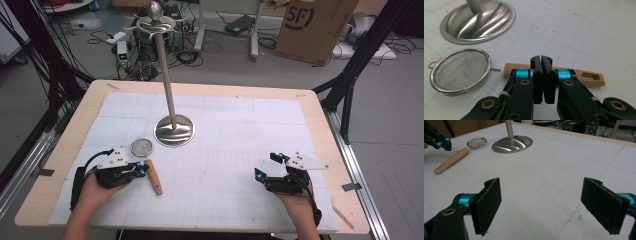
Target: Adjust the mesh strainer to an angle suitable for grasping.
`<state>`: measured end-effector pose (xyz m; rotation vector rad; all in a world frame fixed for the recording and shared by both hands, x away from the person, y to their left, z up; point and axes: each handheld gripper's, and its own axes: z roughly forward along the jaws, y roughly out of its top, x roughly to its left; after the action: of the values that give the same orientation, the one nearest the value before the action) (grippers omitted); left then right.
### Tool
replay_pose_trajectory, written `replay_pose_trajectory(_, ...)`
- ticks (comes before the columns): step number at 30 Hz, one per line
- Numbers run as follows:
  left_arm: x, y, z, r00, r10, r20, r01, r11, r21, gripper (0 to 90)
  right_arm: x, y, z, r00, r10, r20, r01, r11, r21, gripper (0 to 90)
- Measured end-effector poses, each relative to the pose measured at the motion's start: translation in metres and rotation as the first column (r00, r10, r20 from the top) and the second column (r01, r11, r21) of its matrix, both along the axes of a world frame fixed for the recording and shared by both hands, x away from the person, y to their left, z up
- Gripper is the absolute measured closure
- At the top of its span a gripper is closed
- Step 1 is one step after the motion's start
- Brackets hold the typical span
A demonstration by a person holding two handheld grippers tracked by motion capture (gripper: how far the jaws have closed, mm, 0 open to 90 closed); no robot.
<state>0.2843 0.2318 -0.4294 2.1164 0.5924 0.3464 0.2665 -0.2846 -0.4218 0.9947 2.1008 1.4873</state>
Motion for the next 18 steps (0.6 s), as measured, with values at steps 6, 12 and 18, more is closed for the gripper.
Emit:
replay_pose_trajectory(6, -0.0006, -0.0013, -0.0028, 0.9998, -0.018, -0.006, 0.018, 0.9994, 0.028, 89.7, 0.0005, 0.0013, -0.0005, 1.0000, -0.001, 0.002, 0.001, 1.000, -0.006, 16.0)
replay_pose_trajectory(12, -0.0017, -0.0019, -0.0050, 0.9993, -0.031, -0.021, 0.032, 0.9987, 0.039, 89.6, 0.0016, 0.0031, -0.0008, 1.0000, 0.008, -0.001, -0.008, 1.000, -0.009, 16.0)
replay_pose_trajectory(18, -0.0031, -0.0067, -0.0087, 0.9969, -0.065, -0.044, 0.068, 0.9956, 0.065, 89.7, 0.0028, 0.0049, -0.0021, 0.9999, 0.008, -0.010, -0.008, 1.000, -0.015, 16.0)
